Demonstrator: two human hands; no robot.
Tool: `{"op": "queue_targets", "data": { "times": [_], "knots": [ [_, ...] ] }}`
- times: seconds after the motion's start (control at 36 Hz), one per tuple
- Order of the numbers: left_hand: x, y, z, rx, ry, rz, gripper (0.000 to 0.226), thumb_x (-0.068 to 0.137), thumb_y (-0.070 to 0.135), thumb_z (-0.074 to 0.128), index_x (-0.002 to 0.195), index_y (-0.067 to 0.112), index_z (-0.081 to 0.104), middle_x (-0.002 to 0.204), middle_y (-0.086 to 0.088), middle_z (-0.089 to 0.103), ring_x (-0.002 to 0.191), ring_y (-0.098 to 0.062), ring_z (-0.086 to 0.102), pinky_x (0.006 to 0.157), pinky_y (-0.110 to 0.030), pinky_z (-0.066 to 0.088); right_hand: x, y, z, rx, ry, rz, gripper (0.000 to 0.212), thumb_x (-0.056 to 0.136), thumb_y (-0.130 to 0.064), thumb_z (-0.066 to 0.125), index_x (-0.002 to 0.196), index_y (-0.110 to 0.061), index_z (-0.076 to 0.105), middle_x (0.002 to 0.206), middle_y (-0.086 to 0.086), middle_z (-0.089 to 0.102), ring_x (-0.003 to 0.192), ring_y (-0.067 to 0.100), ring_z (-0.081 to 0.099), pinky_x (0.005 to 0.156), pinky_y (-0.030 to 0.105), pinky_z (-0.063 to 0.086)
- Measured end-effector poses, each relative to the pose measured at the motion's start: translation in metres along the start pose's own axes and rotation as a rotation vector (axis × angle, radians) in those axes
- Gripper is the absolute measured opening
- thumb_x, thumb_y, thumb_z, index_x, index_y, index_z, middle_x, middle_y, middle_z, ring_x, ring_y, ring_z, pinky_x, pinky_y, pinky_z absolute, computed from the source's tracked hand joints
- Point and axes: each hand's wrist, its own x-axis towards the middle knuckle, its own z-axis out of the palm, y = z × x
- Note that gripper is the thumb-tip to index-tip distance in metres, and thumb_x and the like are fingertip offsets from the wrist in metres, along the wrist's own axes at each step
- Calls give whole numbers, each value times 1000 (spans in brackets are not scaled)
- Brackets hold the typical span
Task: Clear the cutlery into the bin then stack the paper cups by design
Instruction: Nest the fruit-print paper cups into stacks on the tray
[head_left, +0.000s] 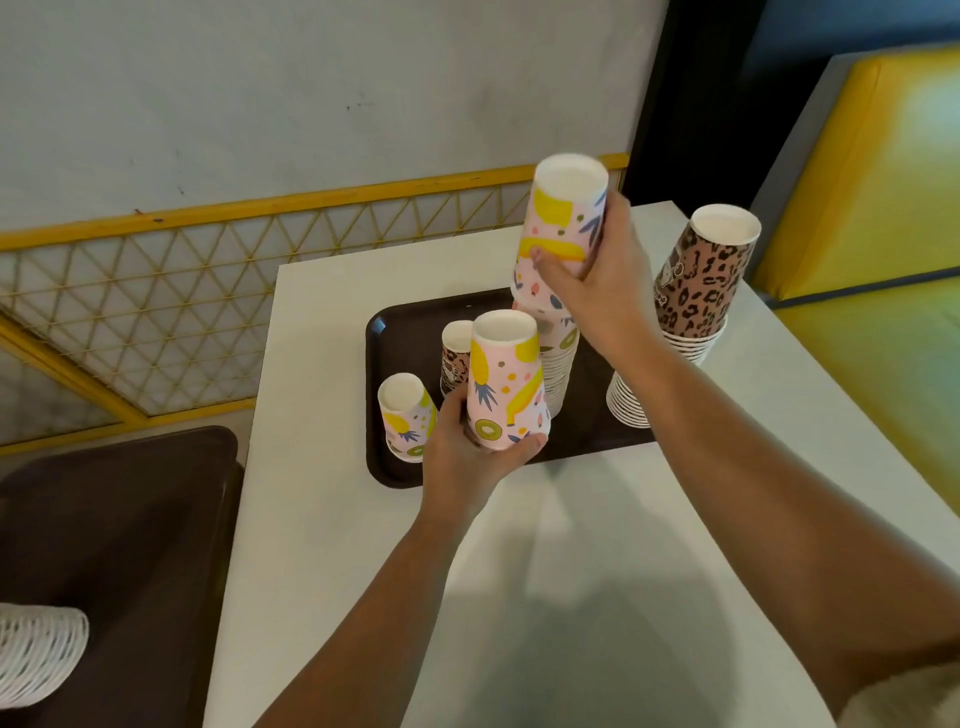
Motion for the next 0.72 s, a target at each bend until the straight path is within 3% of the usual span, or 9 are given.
{"op": "queue_targets", "data": {
  "times": [0.06,0.11,0.19,0.22,0.33,0.44,0.53,0.61,0.72],
  "knots": [
    [0,1,-1,-8,4,-1,73,64,26,86,127,17,49,102,16,54,84,16,49,61,6,39,-7,8,3,-39,-60,49,68,79,-29,71,135,-10,36,129,2,53,114,10,52,69,-5,36],
    [0,3,-1,-29,11,-8,72,65,25,86,127,18,49,103,15,55,85,11,52,61,6,39,-16,12,4,-33,-93,92,77,76,-30,73,138,-13,31,135,2,47,121,12,47,80,-2,36],
    [-1,5,-2,-74,39,13,73,64,26,86,127,17,49,111,9,60,97,-2,57,66,-4,45,-32,8,2,-107,-10,81,91,75,-43,72,145,-15,20,149,5,27,137,17,27,106,26,29],
    [-1,6,-2,-92,53,26,73,63,25,87,126,17,50,114,7,62,102,-5,57,71,-8,47,-39,5,0,-118,40,45,91,76,-46,70,145,-14,20,150,6,24,138,14,23,107,24,26],
    [-2,18,-7,-189,90,103,72,61,22,88,123,14,52,114,3,65,104,-9,63,81,-19,55,-66,-7,-4,-66,108,-183,81,77,-47,66,137,-4,33,140,12,36,125,3,30,100,2,26],
    [-2,37,-11,-167,113,286,69,62,20,88,119,21,48,108,19,60,100,11,58,77,-4,46,-74,-14,-6,27,-177,-141,79,73,-43,73,135,-14,34,131,0,43,113,-8,42,91,0,34],
    [2,52,-11,-123,114,392,74,65,23,86,126,15,47,117,10,60,106,4,56,85,-8,48,-70,-19,-8,95,-329,-49,81,71,-34,77,137,-20,32,123,-11,50,103,-14,46,84,-2,39],
    [14,67,-13,-138,60,475,76,69,23,83,133,10,44,126,5,57,116,0,54,93,-15,47,-59,-24,-13,154,-250,-51,76,71,-27,79,132,-15,37,115,-12,55,102,-6,54,83,5,45],
    [32,82,-21,-296,-81,536,78,80,20,69,146,8,30,146,-3,44,135,-18,43,109,-44,41,-35,-34,-21,196,-71,-73,62,71,-26,79,119,-23,40,109,-11,59,99,-5,58,78,6,45]
  ]
}}
